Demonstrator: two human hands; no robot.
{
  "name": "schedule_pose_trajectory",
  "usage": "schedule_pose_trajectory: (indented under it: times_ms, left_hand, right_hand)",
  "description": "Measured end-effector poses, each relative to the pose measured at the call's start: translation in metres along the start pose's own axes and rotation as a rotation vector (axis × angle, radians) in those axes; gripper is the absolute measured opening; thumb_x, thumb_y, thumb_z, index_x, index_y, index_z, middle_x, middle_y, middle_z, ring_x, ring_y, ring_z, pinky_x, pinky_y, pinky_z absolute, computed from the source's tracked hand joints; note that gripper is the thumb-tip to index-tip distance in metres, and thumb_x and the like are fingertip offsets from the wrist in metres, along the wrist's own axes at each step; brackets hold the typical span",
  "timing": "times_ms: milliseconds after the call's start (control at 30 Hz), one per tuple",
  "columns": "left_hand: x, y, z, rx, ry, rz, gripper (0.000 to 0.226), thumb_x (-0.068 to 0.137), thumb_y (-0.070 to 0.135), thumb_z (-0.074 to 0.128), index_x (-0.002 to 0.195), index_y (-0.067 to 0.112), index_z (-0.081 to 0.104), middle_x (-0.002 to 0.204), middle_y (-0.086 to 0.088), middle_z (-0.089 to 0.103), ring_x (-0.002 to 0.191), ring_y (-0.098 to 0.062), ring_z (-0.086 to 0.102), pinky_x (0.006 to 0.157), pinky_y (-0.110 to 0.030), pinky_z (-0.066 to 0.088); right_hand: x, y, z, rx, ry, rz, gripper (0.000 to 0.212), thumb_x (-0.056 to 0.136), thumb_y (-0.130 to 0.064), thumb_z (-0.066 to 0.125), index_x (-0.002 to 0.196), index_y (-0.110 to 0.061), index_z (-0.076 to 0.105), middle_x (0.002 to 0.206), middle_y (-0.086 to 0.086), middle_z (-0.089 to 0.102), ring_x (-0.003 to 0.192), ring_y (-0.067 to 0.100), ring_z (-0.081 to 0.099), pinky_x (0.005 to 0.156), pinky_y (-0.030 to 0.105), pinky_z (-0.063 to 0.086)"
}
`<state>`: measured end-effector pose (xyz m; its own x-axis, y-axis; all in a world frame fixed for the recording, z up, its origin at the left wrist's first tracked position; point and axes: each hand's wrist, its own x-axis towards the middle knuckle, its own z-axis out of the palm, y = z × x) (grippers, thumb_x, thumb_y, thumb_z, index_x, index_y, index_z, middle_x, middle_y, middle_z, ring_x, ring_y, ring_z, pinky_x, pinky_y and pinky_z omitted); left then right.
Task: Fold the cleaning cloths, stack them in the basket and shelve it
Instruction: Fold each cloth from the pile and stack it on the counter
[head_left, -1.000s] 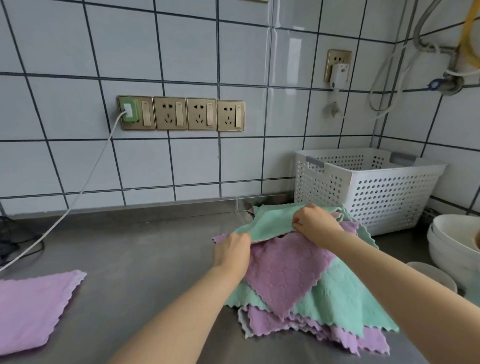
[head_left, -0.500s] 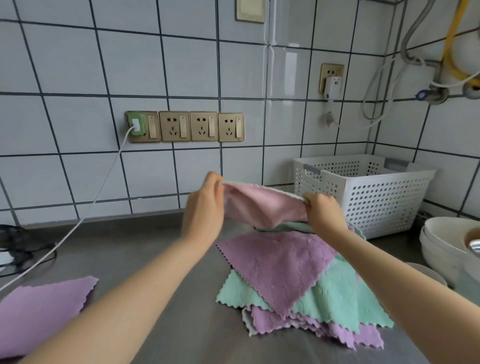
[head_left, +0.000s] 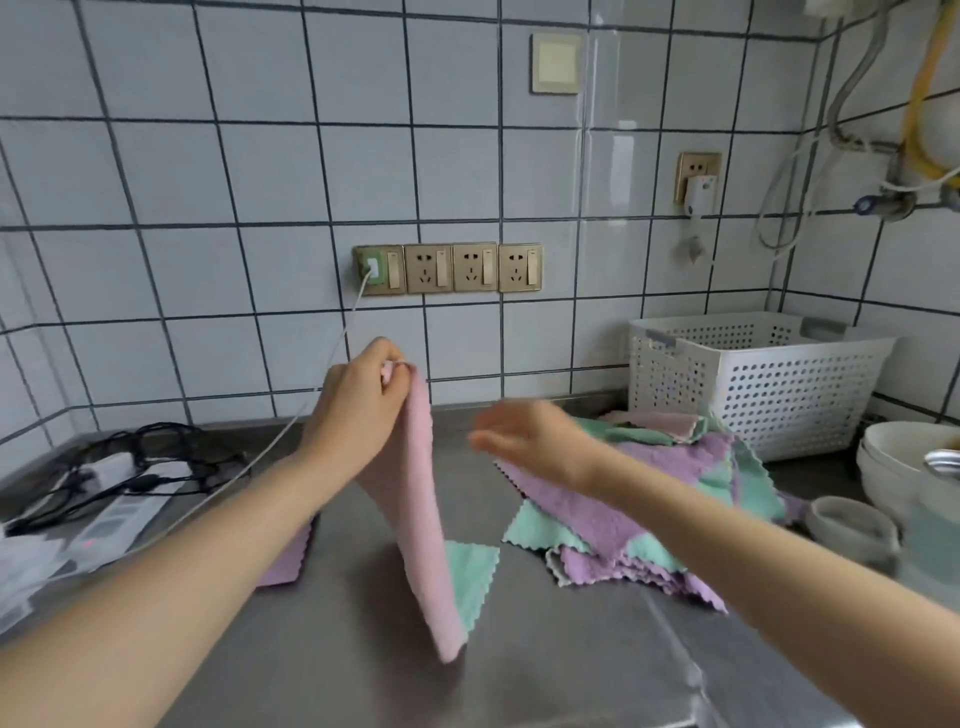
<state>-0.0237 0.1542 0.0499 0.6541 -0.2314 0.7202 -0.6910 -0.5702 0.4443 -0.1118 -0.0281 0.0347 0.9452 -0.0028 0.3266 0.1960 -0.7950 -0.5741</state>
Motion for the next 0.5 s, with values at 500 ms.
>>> schedule_pose_trajectory:
  times_ms: [500]
  left_hand:
    - [0.001,0.007,-0.097,0.153,0.138,0.241,0.005,0.093,0.032,0.051,0.094,0.027,0.053,0.078,-0.006,0.067,0.073,-0.034,0.06,0.064,-0.043,0.051]
  right_hand:
    - [-0.016,-0.062,0.047,0.635,-0.334,0.058,0.032,0.083,-0.024,0.071,0.107,-0.008,0.059,0.097,0.002,0.058,0.084,0.012,0.06,0.08,0.032,0.056]
